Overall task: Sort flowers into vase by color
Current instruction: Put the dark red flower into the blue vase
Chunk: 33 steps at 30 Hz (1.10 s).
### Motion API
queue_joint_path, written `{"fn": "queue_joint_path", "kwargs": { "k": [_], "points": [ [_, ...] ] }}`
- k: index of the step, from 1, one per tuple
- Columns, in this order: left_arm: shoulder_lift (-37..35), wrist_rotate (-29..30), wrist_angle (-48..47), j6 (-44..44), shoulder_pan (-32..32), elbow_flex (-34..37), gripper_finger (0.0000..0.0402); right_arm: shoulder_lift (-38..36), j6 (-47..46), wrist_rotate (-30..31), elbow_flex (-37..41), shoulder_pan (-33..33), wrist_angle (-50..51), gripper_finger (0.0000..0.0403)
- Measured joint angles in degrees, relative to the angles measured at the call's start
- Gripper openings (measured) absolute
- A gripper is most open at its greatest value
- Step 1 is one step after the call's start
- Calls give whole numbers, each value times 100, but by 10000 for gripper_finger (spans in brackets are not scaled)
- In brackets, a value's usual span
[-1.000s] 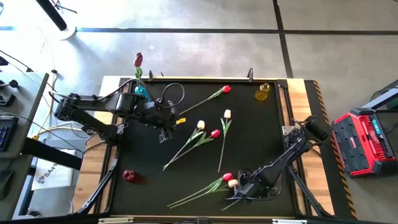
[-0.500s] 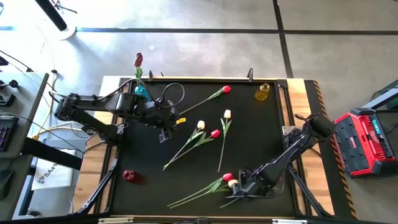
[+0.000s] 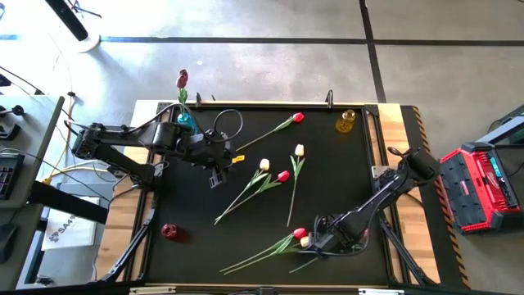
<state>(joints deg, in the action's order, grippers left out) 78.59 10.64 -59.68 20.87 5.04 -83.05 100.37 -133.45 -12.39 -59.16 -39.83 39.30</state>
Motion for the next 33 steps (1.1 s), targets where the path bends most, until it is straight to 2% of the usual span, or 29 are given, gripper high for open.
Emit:
{"fn": "queue_joint_path", "kwargs": {
  "k": [13,16,26,28,33],
  "points": [
    [0,17,-7,61,0,0,197,164,42,-12,0,45,12,193],
    [0,17,-6,61,0,0,197,164,146,91,0,41,8,168],
    [0,19,-2,61,0,0,197,162,466,609,-11,-119,198,18],
    [0,19,-2,59,0,0,197,162,499,643,-11,-137,204,5],
    [0,17,-2,48,0,0,197,159,504,767,-91,-149,228,6]
  ]
}}
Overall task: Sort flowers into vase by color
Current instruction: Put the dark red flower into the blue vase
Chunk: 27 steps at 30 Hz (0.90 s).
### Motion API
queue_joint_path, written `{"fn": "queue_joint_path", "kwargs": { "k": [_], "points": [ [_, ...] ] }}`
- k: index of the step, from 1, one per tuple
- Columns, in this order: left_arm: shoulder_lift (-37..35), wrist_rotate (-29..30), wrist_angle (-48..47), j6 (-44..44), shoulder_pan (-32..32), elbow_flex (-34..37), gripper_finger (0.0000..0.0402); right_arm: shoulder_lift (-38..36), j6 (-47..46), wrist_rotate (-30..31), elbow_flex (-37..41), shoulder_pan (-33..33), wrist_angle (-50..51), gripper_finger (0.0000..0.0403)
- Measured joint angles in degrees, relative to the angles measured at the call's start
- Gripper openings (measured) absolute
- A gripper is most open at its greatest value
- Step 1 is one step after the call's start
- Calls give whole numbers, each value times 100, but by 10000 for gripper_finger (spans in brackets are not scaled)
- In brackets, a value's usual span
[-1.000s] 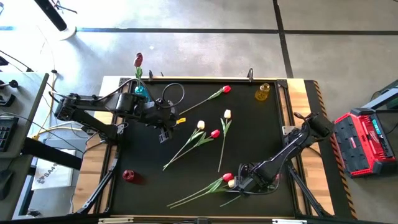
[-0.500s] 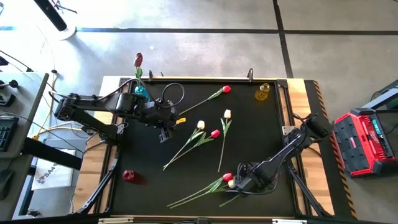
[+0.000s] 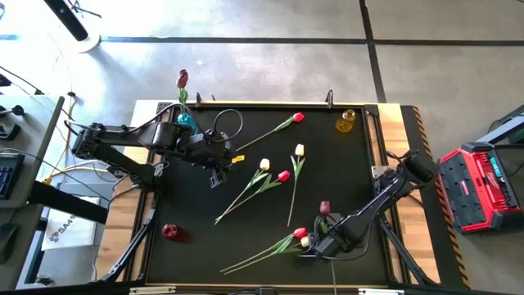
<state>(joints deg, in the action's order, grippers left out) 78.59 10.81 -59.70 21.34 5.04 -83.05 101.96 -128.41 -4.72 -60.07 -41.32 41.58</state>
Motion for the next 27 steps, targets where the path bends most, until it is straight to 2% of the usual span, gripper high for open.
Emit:
{"fn": "queue_joint_path", "kwargs": {
  "k": [5,10,16,21,24,27],
  "points": [
    [0,-28,2,29,0,0,197,5,216,998,-596,2,449,2],
    [0,-94,285,327,-2,0,197,5,936,2309,-1441,126,1448,1],
    [-1,-301,1211,396,-30,0,197,3,2346,4166,-2539,473,2689,0],
    [-1,-574,1977,221,-61,0,197,-1,3832,5500,-3443,784,3127,0],
    [0,-742,2353,-39,-50,0,197,-6,5018,5899,-3963,980,3121,0],
    [0,-801,2757,-280,1,0,197,-6,6221,5922,-4414,1186,3050,0]
  ]
}}
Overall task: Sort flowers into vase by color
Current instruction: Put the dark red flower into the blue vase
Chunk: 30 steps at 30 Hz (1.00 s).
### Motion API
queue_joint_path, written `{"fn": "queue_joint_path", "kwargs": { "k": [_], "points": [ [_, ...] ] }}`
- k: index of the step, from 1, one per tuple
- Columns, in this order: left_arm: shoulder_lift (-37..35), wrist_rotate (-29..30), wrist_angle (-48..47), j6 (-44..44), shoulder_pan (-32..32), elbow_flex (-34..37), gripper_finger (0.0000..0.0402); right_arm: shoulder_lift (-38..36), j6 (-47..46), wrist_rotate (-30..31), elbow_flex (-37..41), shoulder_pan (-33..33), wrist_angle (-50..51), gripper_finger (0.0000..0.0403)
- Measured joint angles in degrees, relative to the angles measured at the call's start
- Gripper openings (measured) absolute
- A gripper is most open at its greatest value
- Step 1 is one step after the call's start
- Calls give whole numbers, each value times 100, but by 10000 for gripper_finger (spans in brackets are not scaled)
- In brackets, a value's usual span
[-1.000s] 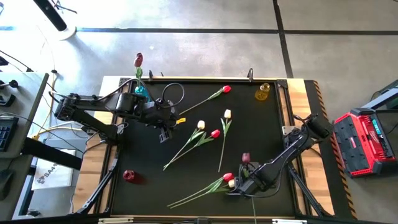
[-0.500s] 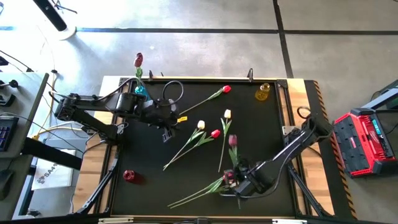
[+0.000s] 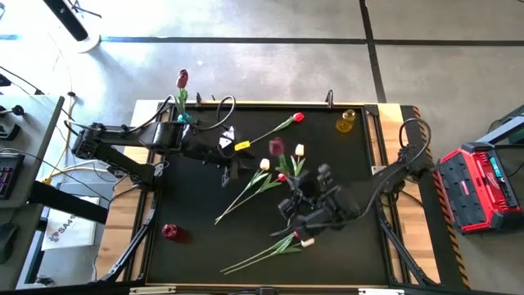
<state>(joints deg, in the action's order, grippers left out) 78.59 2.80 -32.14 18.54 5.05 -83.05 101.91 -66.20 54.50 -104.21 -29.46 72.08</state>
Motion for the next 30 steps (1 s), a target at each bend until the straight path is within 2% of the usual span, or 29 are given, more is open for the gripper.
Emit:
{"fn": "queue_joint_path", "kwargs": {
  "k": [5,10,13,16,21,25,30],
  "points": [
    [-2,-3,698,-309,3,0,197,0,1601,-39,-724,233,-100,0],
    [-2,-3,978,-699,3,-2,197,0,3025,-313,-1517,424,-440,0],
    [-2,-3,1144,-947,3,-2,197,-7,3910,-770,-1866,589,-833,0],
    [-2,-3,1391,-1119,3,-2,197,-7,4574,-1493,-2031,794,-1199,0],
    [-15,-50,1701,-1165,41,-2,196,-13,5012,-2437,-2043,1116,-1627,0],
    [-20,-12,1731,-1278,95,-2,181,-8,5156,-2610,-2043,1235,-1727,0],
    [-135,157,1709,-1326,149,-2,134,-11,5233,-2819,-2043,1302,-1760,0]
  ]
}}
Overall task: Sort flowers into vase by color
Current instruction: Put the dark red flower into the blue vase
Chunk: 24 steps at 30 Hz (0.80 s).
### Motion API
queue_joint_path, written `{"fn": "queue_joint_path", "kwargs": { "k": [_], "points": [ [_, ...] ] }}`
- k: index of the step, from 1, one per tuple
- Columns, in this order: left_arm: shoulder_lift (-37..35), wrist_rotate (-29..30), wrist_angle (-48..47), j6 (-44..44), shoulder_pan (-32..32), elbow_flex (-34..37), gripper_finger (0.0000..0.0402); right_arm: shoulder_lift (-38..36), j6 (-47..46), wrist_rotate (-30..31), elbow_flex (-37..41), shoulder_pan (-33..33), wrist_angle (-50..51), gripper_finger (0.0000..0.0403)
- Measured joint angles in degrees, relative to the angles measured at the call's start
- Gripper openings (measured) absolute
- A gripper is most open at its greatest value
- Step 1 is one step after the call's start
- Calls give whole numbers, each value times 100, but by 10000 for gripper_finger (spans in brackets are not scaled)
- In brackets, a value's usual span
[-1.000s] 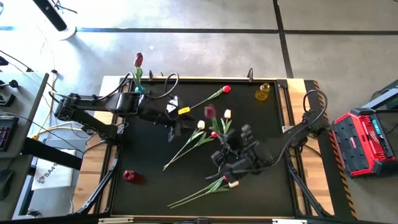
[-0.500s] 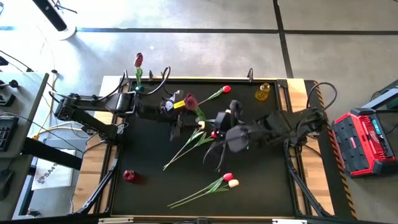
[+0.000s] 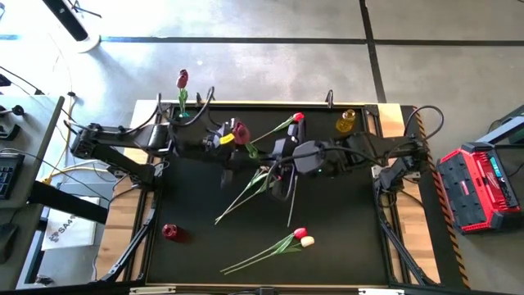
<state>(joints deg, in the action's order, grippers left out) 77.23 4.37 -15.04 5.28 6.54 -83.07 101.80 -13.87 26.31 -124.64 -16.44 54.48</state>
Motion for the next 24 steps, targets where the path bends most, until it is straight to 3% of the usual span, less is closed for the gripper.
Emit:
{"fn": "queue_joint_path", "kwargs": {
  "k": [13,18,21,24],
  "points": [
    [-306,-116,-6,-249,-17,0,9,-11,191,-151,7,1,-271,0],
    [-313,-30,-99,-208,-19,-2,6,-11,-405,-86,9,139,-179,3],
    [-424,351,-556,-196,-39,-1,3,-11,-861,405,9,196,202,21],
    [-677,733,-1216,-13,-139,0,2,-28,-1888,945,9,265,959,53]
  ]
}}
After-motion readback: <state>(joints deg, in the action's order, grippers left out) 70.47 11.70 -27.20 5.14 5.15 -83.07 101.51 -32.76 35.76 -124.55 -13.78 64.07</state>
